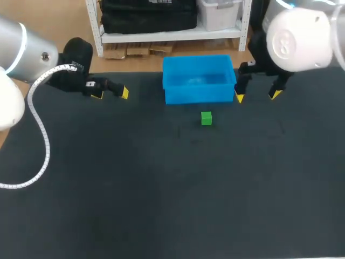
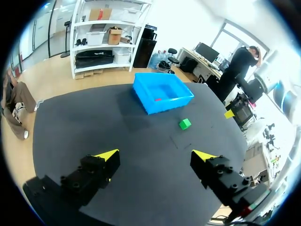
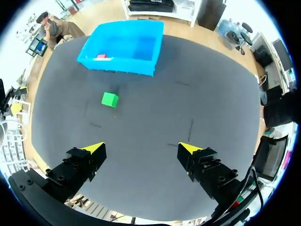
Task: Use the left arm to pick the red cube and place it into the blue plastic box first, then use the right arm to grasp the green cube and put it into the same blue plastic box after the first action is fully finished.
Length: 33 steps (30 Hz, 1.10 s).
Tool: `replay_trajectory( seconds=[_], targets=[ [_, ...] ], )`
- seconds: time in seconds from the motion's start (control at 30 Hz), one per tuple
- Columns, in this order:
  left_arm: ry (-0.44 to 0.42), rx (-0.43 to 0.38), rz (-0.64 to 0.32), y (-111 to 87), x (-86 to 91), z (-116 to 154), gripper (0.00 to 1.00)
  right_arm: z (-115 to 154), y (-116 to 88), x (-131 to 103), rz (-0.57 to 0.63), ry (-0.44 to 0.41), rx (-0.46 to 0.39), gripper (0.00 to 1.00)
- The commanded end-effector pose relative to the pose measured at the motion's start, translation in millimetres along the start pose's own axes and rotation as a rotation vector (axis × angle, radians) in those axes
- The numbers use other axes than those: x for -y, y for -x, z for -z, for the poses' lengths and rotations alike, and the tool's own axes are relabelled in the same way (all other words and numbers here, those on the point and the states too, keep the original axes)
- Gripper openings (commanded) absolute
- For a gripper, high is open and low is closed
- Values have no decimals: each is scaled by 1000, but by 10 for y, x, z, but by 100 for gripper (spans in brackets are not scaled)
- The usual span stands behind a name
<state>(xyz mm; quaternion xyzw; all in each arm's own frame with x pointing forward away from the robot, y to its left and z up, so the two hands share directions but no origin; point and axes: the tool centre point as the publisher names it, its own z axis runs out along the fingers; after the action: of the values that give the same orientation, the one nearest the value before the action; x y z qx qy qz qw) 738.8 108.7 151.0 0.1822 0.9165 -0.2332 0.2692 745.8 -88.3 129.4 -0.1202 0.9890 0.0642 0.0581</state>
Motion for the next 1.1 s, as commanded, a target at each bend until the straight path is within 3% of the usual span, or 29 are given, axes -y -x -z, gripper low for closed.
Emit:
replay_trajectory(
  seconds=[0.03, 0.8, 1.1],
  targets=[
    [-6, 5, -2, -13, -11, 5, 100, -26, 116, -56, -1, -15, -50, 100],
    [-6, 5, -2, -13, -11, 5, 100, 30, 392, -330, -25, -72, -100, 100],
    [-6, 5, -2, -13, -11, 5, 100, 4, 499, -507, -37, -55, -99, 100]
  ],
)
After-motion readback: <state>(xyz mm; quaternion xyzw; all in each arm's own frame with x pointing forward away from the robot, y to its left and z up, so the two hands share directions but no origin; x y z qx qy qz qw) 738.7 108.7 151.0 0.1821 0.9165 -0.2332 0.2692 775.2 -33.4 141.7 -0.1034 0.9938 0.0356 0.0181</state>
